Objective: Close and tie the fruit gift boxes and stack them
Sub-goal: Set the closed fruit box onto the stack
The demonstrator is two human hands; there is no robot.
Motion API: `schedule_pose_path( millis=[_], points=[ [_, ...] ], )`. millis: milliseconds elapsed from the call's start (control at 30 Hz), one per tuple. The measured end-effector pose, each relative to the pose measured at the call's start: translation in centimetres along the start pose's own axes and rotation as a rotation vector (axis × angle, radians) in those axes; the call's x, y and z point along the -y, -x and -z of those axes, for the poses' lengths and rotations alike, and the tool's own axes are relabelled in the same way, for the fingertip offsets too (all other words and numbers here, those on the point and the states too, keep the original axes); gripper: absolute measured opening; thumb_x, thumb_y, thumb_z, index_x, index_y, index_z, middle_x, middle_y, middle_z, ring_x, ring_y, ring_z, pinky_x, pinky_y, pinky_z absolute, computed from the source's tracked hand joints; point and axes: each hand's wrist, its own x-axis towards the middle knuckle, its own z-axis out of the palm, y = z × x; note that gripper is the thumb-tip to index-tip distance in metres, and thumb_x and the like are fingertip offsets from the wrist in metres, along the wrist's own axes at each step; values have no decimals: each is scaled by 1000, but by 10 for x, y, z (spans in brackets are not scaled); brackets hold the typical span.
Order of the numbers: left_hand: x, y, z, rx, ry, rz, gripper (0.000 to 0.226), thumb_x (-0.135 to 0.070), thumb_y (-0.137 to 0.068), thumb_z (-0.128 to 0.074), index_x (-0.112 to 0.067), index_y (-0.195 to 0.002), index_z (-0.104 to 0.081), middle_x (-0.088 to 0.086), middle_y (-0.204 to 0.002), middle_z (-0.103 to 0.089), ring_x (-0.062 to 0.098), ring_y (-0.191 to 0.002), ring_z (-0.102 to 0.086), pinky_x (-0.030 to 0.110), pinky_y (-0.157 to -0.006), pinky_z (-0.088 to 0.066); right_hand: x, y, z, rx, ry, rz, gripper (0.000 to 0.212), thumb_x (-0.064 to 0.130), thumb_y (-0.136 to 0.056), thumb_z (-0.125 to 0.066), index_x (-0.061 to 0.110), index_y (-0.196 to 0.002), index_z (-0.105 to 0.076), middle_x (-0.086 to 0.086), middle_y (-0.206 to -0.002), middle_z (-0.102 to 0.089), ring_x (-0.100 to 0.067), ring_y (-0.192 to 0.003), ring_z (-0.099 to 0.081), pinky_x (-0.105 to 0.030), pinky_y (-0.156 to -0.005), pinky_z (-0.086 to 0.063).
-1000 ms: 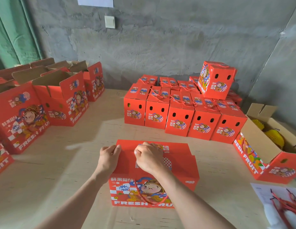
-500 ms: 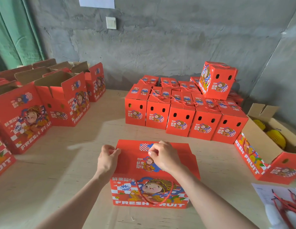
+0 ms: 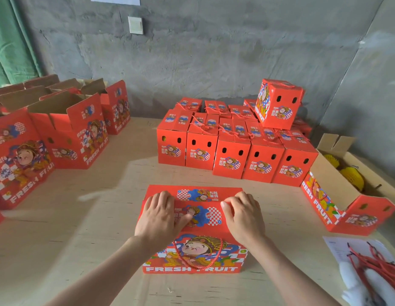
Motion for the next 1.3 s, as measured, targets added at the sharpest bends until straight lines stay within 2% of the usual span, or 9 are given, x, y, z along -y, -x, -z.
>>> schedule_pose_path(
  millis=[100, 233, 500, 600, 733, 833, 1033, 1167, 1300],
  points=[
    [0, -2, -1, -56, -27, -1, 64, -65, -89, -28, -10, -86, -62, 5, -81, -54, 27, -73, -54, 39, -71, -50, 1, -2, -1, 3, -20, 17, 25, 31, -98, -47, 14, -92, -64, 1, -90, -58, -18, -85, -51, -34, -80, -43],
    [2, 0, -4, -112, -35, -64, 60, -62, -90, -31, -14, -100, -66, 4, -80, -54, 25, -71, -52, 39, -69, -51, 2, -1, 1, -19, -37, 37, 19, 29, -97, -49, 15, -89, -59, 1, -83, -58, -17, -79, -50, -33, -75, -43],
    [0, -2, -3, -83, 8, -35, 61, -61, -89, -34, -13, -99, -69, 4, -77, -52, 26, -69, -53, 38, -66, -50, 7, 4, 2, -101, -34, -6, 15, 23, -90, -62, 11, -82, -68, -3, -77, -58, -22, -72, -55, -36, -66, -47],
    [0, -2, -3, -77, -13, -41, 61, -60, -89, -33, -12, -101, -69, 4, -77, -53, 26, -69, -53, 37, -67, -51, 5, 5, 2, -89, -45, -7, 17, 24, -92, -60, 11, -87, -70, -4, -79, -57, -22, -75, -53, -35, -68, -47],
    [-2, 0, -5, -75, -50, -38, 62, -57, -90, -33, -8, -105, -68, 6, -81, -55, 27, -70, -53, 39, -68, -52, 3, 4, 0, -1, -4, -13, 26, 30, -99, -44, 15, -99, -66, -2, -92, -54, -19, -86, -46, -29, -78, -40],
    [-3, 2, -4, -44, -79, -37, 64, -56, -91, -30, -6, -106, -67, 7, -83, -57, 29, -72, -55, 40, -69, -52, -2, 1, -1, 42, -46, -27, 29, 28, -101, -38, 15, -103, -63, 3, -93, -46, -15, -89, -39, -26, -82, -35],
    [-1, 0, 3, 56, -66, -50, 84, -72, -88, -16, -9, -114, -65, 6, -88, -58, 27, -77, -55, 42, -72, -52, 1, 0, -1, -61, -67, -45, 22, 17, -96, -53, 8, -90, -72, -3, -87, -55, -22, -87, -48, -34, -80, -41],
    [7, -5, 5, 243, -175, -100, 120, -94, -63, -8, -11, -144, -37, 5, -115, -51, 26, -104, -50, 42, -97, -40, 0, -4, 2, 0, -60, -29, 23, 21, -97, -51, 10, -91, -70, -1, -90, -59, -21, -88, -52, -30, -80, -36],
    [3, -2, 5, 171, -230, -143, 108, -87, -73, -12, -6, -120, -64, 2, -87, -61, 21, -74, -60, 37, -70, -55, -5, -12, 6, 63, -137, -18, 14, 20, -96, -51, 12, -90, -61, 1, -90, -60, -20, -89, -52, -29, -76, -34]
  ],
)
